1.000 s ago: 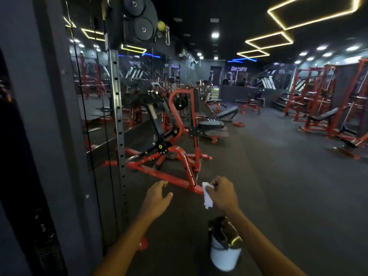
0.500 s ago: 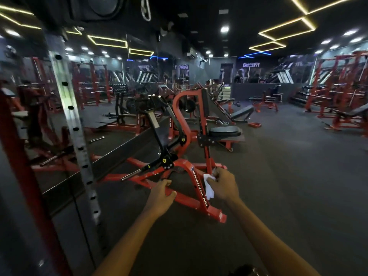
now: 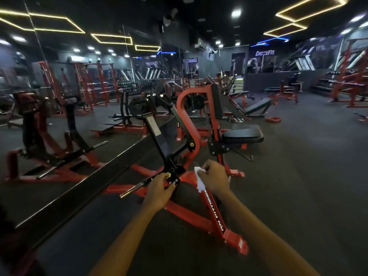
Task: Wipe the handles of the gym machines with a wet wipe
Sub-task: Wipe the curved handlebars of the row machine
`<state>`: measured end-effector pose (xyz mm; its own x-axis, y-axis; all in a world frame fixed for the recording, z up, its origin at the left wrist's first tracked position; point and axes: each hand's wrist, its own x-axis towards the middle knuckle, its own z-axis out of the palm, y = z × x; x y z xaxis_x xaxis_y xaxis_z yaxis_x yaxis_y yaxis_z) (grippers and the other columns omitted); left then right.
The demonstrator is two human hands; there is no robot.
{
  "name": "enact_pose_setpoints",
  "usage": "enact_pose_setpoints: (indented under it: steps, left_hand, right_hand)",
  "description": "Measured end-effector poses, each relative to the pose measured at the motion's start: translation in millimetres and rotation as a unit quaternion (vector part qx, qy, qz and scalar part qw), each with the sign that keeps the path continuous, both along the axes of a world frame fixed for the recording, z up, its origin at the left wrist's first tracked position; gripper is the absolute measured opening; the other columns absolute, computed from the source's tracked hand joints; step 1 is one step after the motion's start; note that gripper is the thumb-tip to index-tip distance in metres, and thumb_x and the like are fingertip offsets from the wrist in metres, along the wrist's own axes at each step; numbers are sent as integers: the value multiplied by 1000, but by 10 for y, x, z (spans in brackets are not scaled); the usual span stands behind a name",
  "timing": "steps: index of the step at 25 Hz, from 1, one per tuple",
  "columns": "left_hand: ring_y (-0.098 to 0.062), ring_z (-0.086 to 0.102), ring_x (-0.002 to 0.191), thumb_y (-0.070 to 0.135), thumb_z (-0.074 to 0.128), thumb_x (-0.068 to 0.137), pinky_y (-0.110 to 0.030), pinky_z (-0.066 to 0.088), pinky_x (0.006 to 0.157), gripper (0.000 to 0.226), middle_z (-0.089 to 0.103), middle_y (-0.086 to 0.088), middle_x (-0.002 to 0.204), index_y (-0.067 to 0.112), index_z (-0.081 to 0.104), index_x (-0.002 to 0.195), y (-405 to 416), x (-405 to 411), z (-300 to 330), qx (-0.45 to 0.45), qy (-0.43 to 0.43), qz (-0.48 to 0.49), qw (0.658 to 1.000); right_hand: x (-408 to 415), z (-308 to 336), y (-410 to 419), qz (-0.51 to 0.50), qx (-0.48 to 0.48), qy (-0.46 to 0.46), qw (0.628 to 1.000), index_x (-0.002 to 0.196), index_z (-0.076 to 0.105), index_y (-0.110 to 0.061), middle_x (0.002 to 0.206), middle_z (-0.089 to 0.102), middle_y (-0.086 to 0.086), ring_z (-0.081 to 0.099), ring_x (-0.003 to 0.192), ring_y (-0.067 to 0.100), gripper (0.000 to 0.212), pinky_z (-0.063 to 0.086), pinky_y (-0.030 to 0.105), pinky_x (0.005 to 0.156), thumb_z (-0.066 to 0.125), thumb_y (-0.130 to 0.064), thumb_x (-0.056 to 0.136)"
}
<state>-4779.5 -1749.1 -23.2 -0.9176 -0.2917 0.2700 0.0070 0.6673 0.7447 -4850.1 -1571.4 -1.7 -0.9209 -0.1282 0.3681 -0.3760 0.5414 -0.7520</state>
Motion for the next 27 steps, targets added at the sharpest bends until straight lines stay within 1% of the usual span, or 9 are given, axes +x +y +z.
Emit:
enact_pose_setpoints:
  steps: [3,8,13,17,20,22,24,26,27]
  left_hand:
    - [-21,58,114,9,66,86,-22,40,91,38,62,-9,120,5,58,123,-370,-785,81,-15,6,9,1000]
    - [-24,55,118,8,66,85,-32,42,98,42,59,-13,126,3,56,126,-1175,-1976,287,-27,27,65,997]
    - [-22,55,117,8,66,85,-26,39,100,41,60,-11,125,4,57,125,-1925,-2668,198,-23,15,125,992]
    - [-20,53,119,10,64,87,-25,38,99,43,57,-9,128,6,54,129,-2687,-3245,141,-16,11,188,982]
    - [-21,54,117,9,65,86,-19,36,94,42,58,-9,125,5,55,127,-3215,-3630,152,-8,20,241,970]
    - [-17,55,112,11,64,87,-16,34,89,39,59,-6,122,9,56,125,-3541,-3827,184,-6,25,268,963]
    - [-9,52,103,12,63,88,-10,34,81,35,58,-1,116,10,57,123,-3878,-3981,173,-6,21,297,955]
    - [-7,49,99,10,63,89,0,33,71,35,54,3,110,8,56,123,-4176,-4099,136,-12,16,318,948]
    - [-7,49,100,9,62,89,2,33,70,35,52,4,110,7,55,124,-4343,-4178,124,-13,14,324,946]
  right_hand:
    - [-816,83,-403,8,-8,8,1000,73,57,-9,79,58,4,55,72,19,13,44,31,63,63,-16,82]
    - [-2158,244,-1192,46,-13,27,998,78,55,-9,82,59,6,57,74,22,12,48,35,64,61,-19,82]
    - [-3181,59,-2169,100,-23,3,995,73,55,-13,78,61,6,59,71,21,11,45,29,60,62,-16,81]
    - [-3878,36,-3135,171,-21,13,985,69,54,-14,68,55,-3,51,59,9,13,38,24,54,60,-14,81]
    - [-4423,90,-3828,229,-6,9,973,65,50,-15,70,56,2,53,63,16,18,38,27,56,60,-16,80]
    - [-4728,151,-4281,255,-7,8,967,63,48,-15,68,55,2,52,62,18,22,37,29,54,61,-17,80]
    - [-4940,160,-4725,280,-16,8,960,66,51,-12,66,54,0,50,58,12,18,37,25,49,61,-16,80]
    - [-5072,136,-5115,309,4,15,951,71,55,-9,69,54,-2,48,57,6,13,34,16,48,62,-14,80]
    - [-5162,122,-5318,321,8,15,947,73,56,-8,72,56,-1,49,59,6,12,34,16,48,62,-15,81]
